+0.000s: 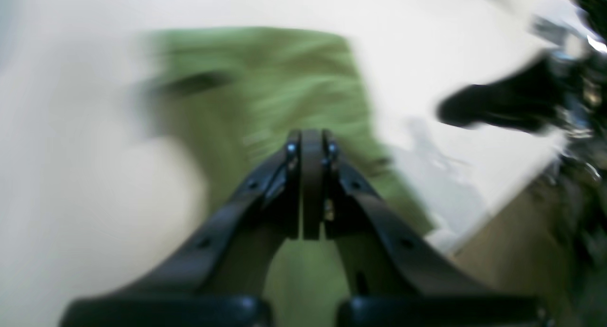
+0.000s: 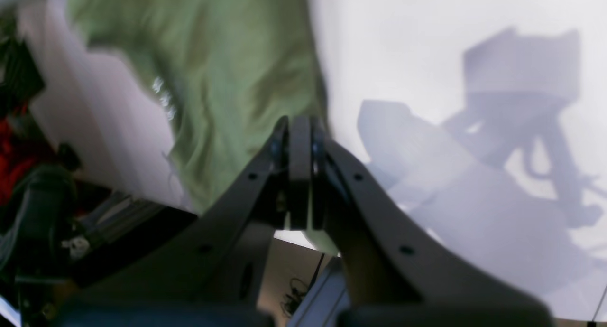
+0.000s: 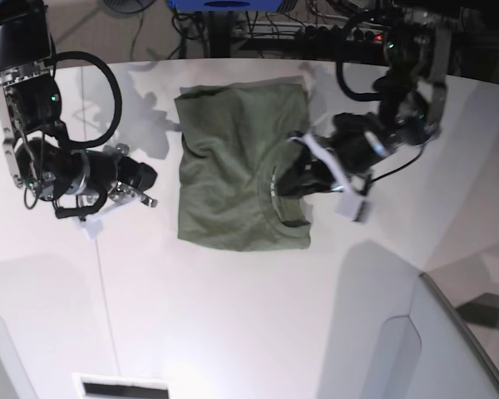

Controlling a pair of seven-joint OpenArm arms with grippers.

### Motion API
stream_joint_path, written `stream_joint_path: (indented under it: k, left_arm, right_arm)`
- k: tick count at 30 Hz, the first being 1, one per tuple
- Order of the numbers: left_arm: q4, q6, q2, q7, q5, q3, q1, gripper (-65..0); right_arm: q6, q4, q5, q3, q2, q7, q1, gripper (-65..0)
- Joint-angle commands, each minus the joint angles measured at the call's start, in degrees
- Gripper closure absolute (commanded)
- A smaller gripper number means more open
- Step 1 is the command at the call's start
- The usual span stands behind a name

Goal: Layout the t-shirt on the table in an organized manner, then fold the t-shirt properly
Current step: 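Grasp the collar edge of the folded shirt with the left gripper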

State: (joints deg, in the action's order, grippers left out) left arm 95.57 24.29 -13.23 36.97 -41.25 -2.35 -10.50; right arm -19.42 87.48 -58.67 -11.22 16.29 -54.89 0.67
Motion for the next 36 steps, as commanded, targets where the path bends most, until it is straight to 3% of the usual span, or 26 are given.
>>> stream_joint_path:
  k: [1,7,13,15,23,26,30,31,33,34,36]
  left_arm:
    - [-0.84,0.19,-0.7,-0.88,-0.64,-1.74,0.88,0.0]
    - [-9.02,0.1,-1.14,-0.88,0.51,-6.49,3.51,0.0]
    - [-11.22,0.01,-1.14,-3.34,19.23,-3.85,0.52,0.0]
    - [-11.04,0.1,-1.14,-4.84,21.43,-1.03,-0.71,0.0]
    - [-4.71,0.19,-2.37,-4.66,15.45,8.64,-2.03,0.0]
    - [-5.24,0.19,-1.93,-4.66,9.74,13.47,-1.76,0.0]
    - [-11.39,0.19,-1.93,-4.58,0.16,13.82,0.35,0.0]
    - [-13.06,0.19,-1.93,-4.58,-2.22,14.09,0.35,-4.8]
    - [-15.79,0.19,-2.19,-4.58,-6.61,14.35,0.35,-26.7]
    - [-17.02,0.19,-2.28,-4.58,-8.2,14.17,0.35,-32.9]
    - [-19.83,0.37,-2.28,-4.66,-10.31,13.91,0.52,-36.0]
  right_arm:
    - [0.65,0.65,-1.41,-0.34,-0.16,-0.36,0.52,-0.2]
    - [0.91,0.65,-1.5,-0.51,-0.78,-0.36,-1.41,-0.2]
    - [0.91,0.47,-1.41,-0.6,-1.48,-0.36,-2.03,-0.2]
    - [0.91,0.47,-1.41,-0.6,-1.48,-0.27,-2.12,-0.2]
    - [0.91,0.47,-1.41,-0.6,-1.22,1.93,-2.64,-0.2]
    - [0.91,0.47,-1.41,-0.6,-1.13,1.93,-2.64,-0.2]
    - [0.91,0.47,-1.41,-0.6,-1.13,1.84,-2.64,-0.2]
    - [0.91,0.47,-1.41,-0.6,-1.13,1.84,-2.64,-0.2]
    - [0.91,0.47,-1.41,-0.6,-1.13,1.75,-2.64,-0.2]
    - [0.91,0.47,-1.41,-0.6,-1.13,1.66,-2.64,-0.2]
    - [0.91,0.47,-1.41,-0.69,-1.04,1.66,-2.64,-0.2]
